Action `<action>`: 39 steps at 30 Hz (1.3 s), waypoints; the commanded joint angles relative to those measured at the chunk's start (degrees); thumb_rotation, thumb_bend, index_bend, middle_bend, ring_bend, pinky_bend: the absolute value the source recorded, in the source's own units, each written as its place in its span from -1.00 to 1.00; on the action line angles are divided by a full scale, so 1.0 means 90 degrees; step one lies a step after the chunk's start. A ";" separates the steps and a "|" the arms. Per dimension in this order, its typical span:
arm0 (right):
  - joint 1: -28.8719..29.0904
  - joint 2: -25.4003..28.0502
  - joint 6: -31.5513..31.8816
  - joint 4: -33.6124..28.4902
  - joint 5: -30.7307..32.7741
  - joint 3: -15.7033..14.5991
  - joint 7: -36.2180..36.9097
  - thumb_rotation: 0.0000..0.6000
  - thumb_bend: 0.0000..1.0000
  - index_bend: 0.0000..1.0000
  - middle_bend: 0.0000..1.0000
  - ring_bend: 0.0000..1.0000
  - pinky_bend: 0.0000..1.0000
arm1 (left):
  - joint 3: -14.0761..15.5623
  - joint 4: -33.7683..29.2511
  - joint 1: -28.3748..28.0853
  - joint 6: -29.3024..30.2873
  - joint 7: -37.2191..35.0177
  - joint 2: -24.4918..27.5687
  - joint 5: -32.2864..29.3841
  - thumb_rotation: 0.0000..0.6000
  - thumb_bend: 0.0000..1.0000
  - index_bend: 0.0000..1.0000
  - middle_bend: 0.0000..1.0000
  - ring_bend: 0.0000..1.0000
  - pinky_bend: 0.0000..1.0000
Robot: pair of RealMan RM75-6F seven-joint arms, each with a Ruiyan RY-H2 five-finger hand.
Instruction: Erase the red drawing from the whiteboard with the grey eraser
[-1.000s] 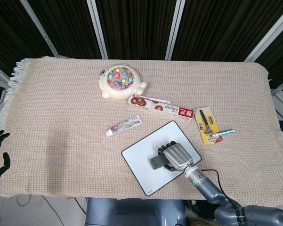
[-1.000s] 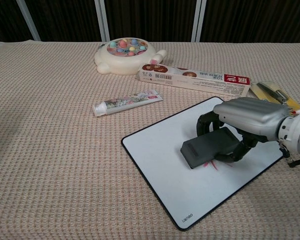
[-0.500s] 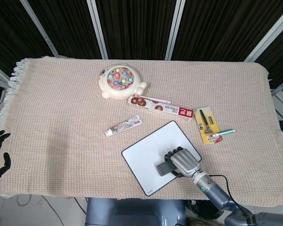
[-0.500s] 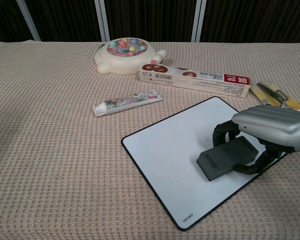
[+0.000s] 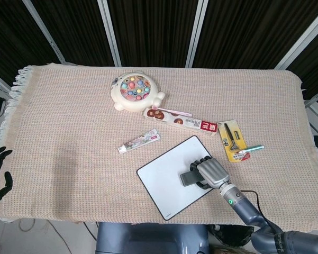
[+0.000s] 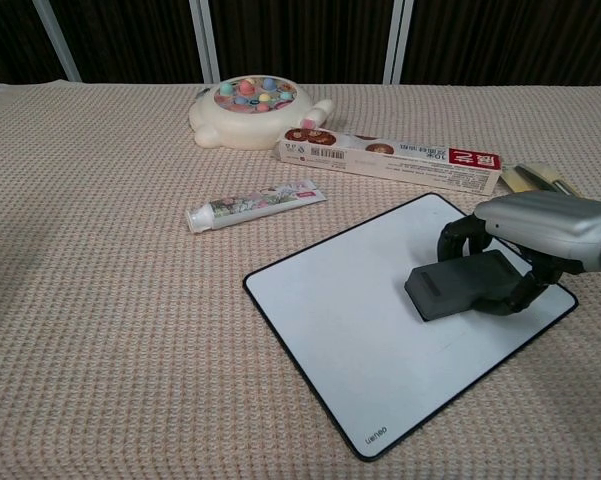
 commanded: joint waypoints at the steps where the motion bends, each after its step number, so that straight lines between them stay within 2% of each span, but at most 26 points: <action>1: 0.0040 -0.0088 -0.0020 0.0072 0.0024 0.0049 0.0001 1.00 -0.15 0.01 -0.05 -0.16 -0.36 | -0.0002 -0.0004 -0.0002 -0.0003 0.0005 -0.0001 -0.0005 1.00 0.28 -0.66 -0.82 -0.95 -1.00; 11: 0.0063 0.0064 0.0168 -0.0211 -0.0021 0.0178 -0.0097 1.00 -0.15 0.01 -0.05 -0.16 -0.36 | -0.0012 0.0008 -0.0002 -0.0012 -0.0009 0.0017 -0.0030 1.00 0.28 -0.66 -0.82 -0.95 -1.00; 15: -0.0005 0.0589 0.0256 -0.0478 0.0143 0.0384 0.0241 1.00 -0.15 0.01 -0.05 -0.16 -0.36 | -0.0035 0.0020 -0.0015 -0.0024 -0.0032 0.0035 -0.0051 1.00 0.28 -0.66 -0.82 -0.95 -1.00; 20: -0.0092 0.1226 0.0212 -0.0553 -0.0025 0.0399 0.0858 1.00 -0.15 0.01 -0.06 -0.17 -0.36 | -0.0036 0.0016 -0.0023 -0.0031 0.0037 0.0033 -0.0061 1.00 0.28 -0.66 -0.82 -0.95 -1.00; 30: -0.0487 0.1858 0.0304 -0.0054 -0.0444 0.0026 0.1644 1.00 -0.15 0.01 -0.07 -0.18 -0.37 | -0.0006 0.0007 -0.0034 -0.0017 0.0119 -0.0029 0.0011 1.00 0.27 -0.66 -0.82 -0.95 -1.00; 39: -0.0735 0.1613 0.0287 0.0593 -0.0579 -0.0216 0.1995 1.00 -0.17 0.01 -0.13 -0.23 -0.43 | -0.0006 0.0012 -0.0032 -0.0007 0.0152 -0.0050 0.0006 1.00 0.28 -0.66 -0.82 -0.95 -1.00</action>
